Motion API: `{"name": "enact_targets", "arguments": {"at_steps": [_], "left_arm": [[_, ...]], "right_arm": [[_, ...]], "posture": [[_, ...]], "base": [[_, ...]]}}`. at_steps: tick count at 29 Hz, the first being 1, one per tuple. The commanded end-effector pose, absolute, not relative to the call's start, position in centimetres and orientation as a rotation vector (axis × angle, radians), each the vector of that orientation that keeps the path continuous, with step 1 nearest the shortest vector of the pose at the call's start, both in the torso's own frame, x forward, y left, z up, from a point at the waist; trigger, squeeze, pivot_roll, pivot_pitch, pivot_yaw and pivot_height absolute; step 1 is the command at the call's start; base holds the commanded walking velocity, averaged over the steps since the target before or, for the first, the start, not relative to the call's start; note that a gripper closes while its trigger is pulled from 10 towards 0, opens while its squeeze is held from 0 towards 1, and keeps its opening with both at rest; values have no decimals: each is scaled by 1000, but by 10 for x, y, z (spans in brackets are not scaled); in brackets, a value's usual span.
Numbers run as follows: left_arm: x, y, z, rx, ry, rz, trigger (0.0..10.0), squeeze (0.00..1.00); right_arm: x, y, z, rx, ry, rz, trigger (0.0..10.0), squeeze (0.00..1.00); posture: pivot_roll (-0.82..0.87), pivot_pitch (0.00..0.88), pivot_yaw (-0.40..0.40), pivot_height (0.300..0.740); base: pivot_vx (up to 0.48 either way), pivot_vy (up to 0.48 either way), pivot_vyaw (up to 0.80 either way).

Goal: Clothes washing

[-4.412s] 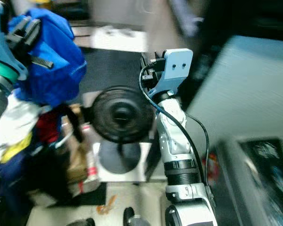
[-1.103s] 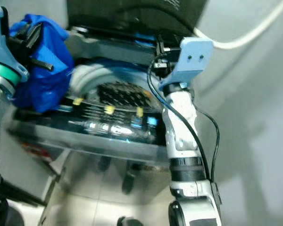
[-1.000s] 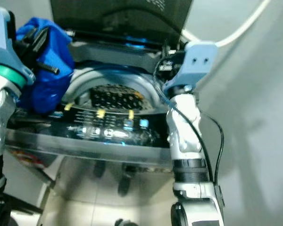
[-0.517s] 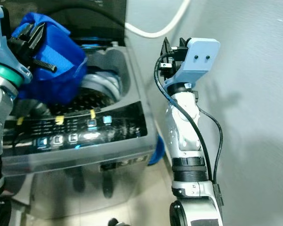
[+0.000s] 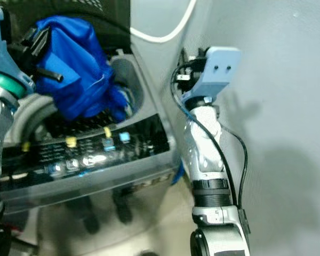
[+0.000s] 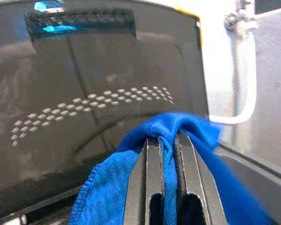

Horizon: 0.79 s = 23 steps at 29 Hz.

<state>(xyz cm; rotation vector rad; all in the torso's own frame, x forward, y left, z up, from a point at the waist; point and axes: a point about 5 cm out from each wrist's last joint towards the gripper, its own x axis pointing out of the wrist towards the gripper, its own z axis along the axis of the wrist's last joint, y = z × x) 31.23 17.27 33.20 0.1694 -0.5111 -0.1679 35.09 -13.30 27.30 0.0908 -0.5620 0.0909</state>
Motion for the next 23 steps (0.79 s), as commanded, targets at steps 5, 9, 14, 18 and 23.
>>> {"name": "enact_targets", "arguments": {"at_steps": [5, 9, 14, 18, 23], "left_arm": [[311, 173, 333, 193, -524, -162, 10000, 0], [311, 173, 333, 195, -522, -165, 10000, 0], [311, 171, 333, 215, -523, -183, 10000, 0], [310, 166, 335, 315, -556, -212, 10000, 0], [308, 147, 348, 413, -644, -352, 10000, 0]], "right_arm": [[351, -133, 274, 86, -567, 93, 10000, 0], [351, -132, 274, 84, -568, 95, 10000, 0], [350, -129, 275, 59, -575, 116, 10000, 0], [348, -124, 279, 14, -599, 155, 10000, 0], [346, -117, 296, -17, -663, 220, 10000, 0]], "posture": [[101, 66, -16, 740], [99, 66, -15, 740], [100, 65, -16, 740], [103, 66, -17, 740], [102, 69, -22, 740]], "base": [[0, 0, 0], [0, 0, 0], [0, 0, 0], [0, 0, 0], [0, 0, 0]]}}
